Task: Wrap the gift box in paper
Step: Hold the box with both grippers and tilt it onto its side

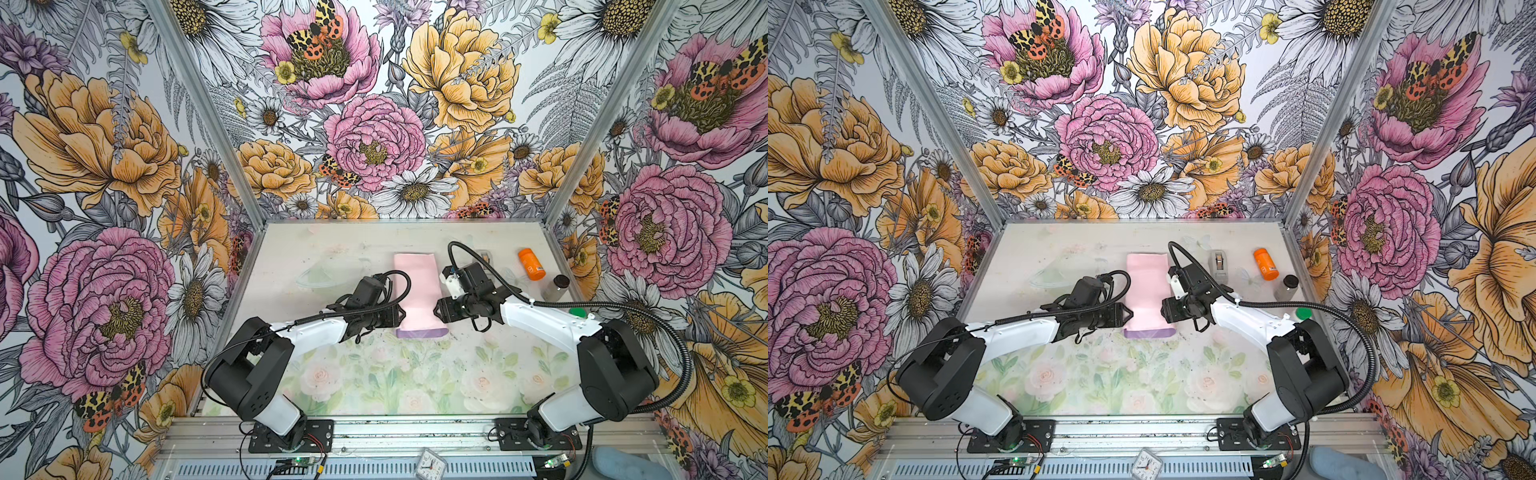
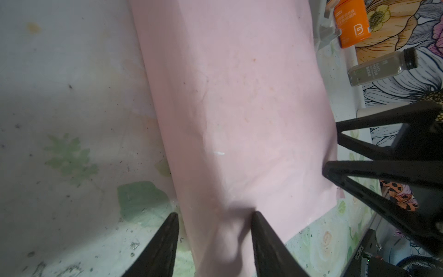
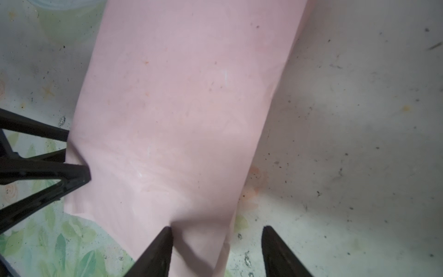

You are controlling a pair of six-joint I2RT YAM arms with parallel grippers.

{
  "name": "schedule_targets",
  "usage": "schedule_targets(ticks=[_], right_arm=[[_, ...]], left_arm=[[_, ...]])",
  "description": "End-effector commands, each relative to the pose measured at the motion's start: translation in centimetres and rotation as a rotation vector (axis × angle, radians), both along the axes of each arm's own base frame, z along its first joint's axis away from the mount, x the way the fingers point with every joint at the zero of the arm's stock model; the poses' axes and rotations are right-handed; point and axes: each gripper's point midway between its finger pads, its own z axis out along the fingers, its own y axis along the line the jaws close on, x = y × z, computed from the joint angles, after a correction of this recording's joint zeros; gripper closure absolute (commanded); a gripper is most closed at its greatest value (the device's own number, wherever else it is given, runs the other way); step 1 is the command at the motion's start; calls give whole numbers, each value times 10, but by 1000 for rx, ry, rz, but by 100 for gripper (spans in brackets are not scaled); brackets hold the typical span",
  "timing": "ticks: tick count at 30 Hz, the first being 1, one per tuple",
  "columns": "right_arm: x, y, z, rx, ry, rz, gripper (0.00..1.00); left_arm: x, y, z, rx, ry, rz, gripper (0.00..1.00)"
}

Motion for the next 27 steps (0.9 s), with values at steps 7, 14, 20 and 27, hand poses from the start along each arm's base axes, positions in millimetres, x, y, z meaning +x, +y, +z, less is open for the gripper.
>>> schedule_targets(ticks=[7,14,20,27], right_arm=[[2,-5,-11,-49,-23,-24,39],[14,-2,-15,-39,-64,-62,42],[21,2,-23,-40,-72,-72,46],[26,3,-31,-59,-101,-97,57]], left_arm=[[0,3,-16,54,-14,3,51],[7,2,-16,75,-35,6,54],[9,0,-17,88,-45,8,57],[11,-2,-14,99,-65,23,60]])
